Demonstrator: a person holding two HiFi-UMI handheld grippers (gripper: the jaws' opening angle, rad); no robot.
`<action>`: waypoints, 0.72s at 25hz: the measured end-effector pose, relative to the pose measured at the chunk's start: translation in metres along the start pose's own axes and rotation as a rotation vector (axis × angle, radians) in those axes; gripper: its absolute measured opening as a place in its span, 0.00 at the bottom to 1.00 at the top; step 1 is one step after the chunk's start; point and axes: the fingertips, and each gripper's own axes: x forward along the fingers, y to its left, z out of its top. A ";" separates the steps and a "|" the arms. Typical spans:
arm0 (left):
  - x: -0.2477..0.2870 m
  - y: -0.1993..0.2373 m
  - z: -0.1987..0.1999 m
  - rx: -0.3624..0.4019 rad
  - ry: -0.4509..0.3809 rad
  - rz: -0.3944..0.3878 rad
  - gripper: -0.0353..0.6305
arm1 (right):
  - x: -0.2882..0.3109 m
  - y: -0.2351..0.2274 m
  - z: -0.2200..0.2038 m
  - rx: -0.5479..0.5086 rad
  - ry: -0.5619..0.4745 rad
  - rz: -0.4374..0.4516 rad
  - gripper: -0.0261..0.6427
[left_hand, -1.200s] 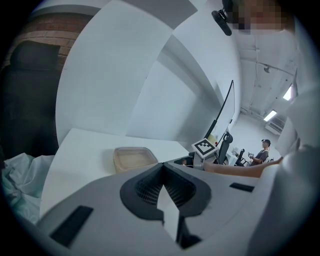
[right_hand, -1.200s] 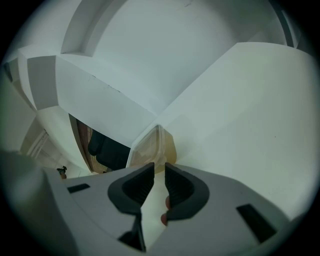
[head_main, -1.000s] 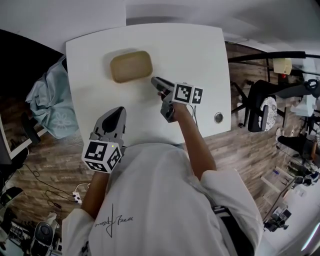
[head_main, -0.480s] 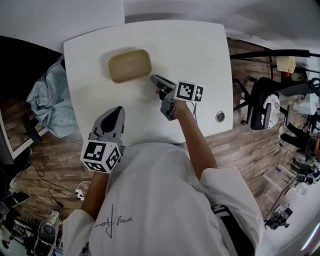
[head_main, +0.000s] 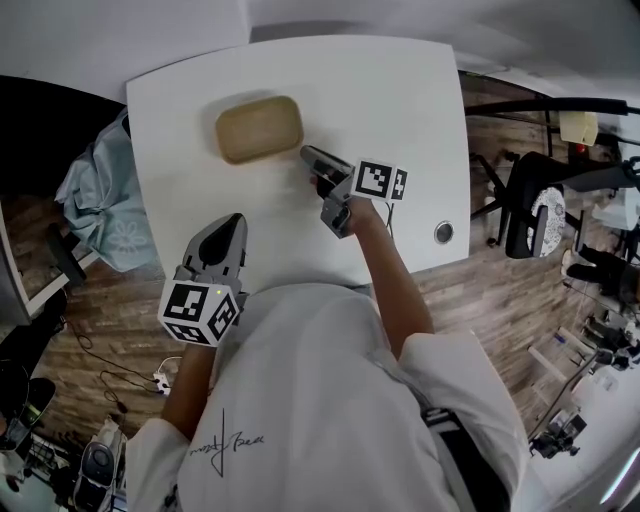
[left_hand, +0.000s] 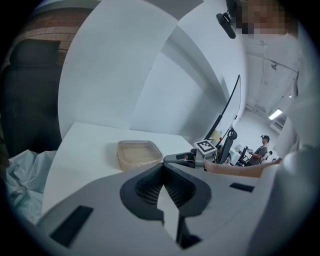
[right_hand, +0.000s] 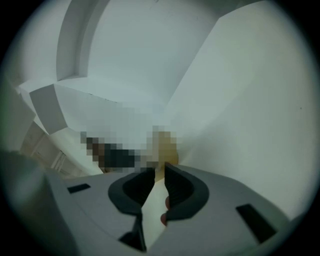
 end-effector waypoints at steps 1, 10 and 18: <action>0.000 0.001 -0.001 0.001 0.003 0.002 0.06 | 0.001 0.000 0.000 0.003 0.000 0.004 0.14; 0.000 0.003 -0.002 -0.009 0.008 0.014 0.06 | 0.001 0.002 0.001 0.047 -0.026 0.065 0.08; -0.001 0.001 -0.004 -0.008 -0.002 0.007 0.06 | 0.000 0.003 -0.002 0.048 -0.026 0.076 0.06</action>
